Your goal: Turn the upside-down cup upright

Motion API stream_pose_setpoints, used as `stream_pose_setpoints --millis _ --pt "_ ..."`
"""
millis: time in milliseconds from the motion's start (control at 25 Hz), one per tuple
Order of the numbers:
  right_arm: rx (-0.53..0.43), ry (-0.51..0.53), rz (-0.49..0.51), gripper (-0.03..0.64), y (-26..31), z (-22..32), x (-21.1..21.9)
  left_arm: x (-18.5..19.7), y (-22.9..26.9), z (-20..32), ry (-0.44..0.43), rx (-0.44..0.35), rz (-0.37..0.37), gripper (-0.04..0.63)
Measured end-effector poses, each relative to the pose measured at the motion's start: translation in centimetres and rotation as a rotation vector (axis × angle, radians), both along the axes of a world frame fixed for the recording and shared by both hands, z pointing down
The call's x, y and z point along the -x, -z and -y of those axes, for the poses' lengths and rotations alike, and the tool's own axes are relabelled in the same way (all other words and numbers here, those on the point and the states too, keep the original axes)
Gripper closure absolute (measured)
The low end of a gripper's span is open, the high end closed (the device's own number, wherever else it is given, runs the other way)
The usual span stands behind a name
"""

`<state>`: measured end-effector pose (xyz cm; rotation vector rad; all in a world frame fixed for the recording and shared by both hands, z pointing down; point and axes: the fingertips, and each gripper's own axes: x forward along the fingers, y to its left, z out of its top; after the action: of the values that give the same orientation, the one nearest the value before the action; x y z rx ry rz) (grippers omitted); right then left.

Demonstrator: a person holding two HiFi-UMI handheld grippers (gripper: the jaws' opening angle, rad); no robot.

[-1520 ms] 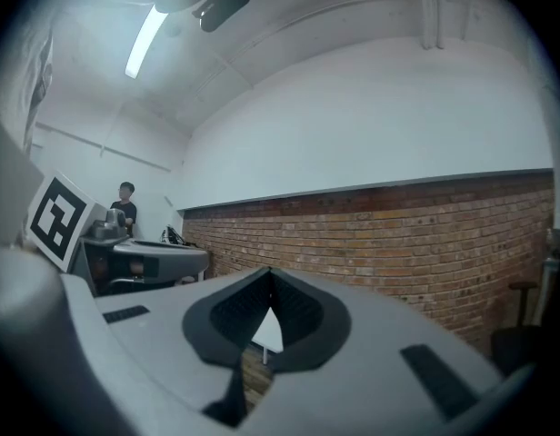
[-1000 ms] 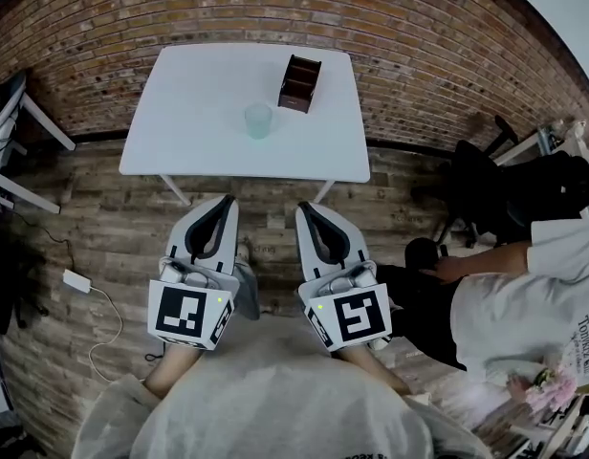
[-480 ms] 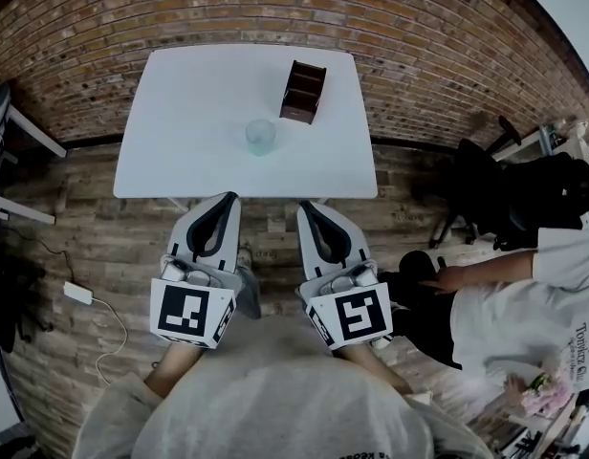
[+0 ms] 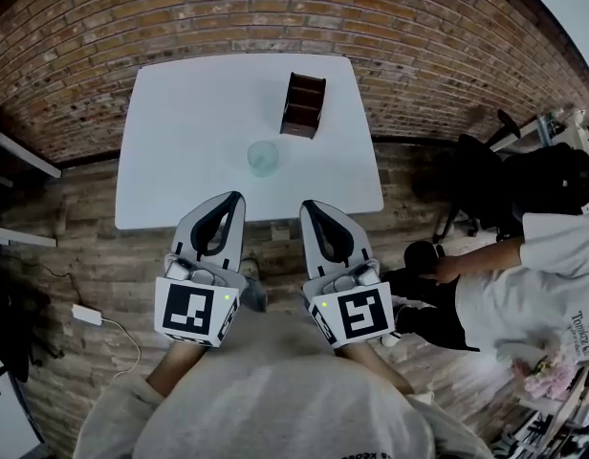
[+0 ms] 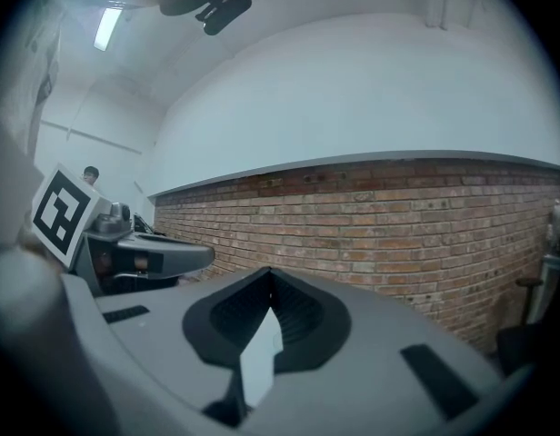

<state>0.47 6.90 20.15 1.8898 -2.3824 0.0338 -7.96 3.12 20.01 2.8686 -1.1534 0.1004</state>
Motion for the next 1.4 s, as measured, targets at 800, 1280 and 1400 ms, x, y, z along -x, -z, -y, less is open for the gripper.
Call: stream_pose_setpoints --millis 800,1280,1400 --pt "0.021 -0.061 0.020 0.611 -2.1 9.0 -0.3 -0.7 -2.0 8.6 -0.079 0.028 0.034 0.586" --pt "0.053 -0.024 0.011 0.609 -3.5 9.8 -1.2 -1.0 -3.5 9.3 -0.054 0.050 0.040 0.586" --pt "0.062 -0.004 0.009 0.609 -3.7 10.2 -1.2 -1.0 -3.6 9.7 -0.047 0.046 0.042 0.586"
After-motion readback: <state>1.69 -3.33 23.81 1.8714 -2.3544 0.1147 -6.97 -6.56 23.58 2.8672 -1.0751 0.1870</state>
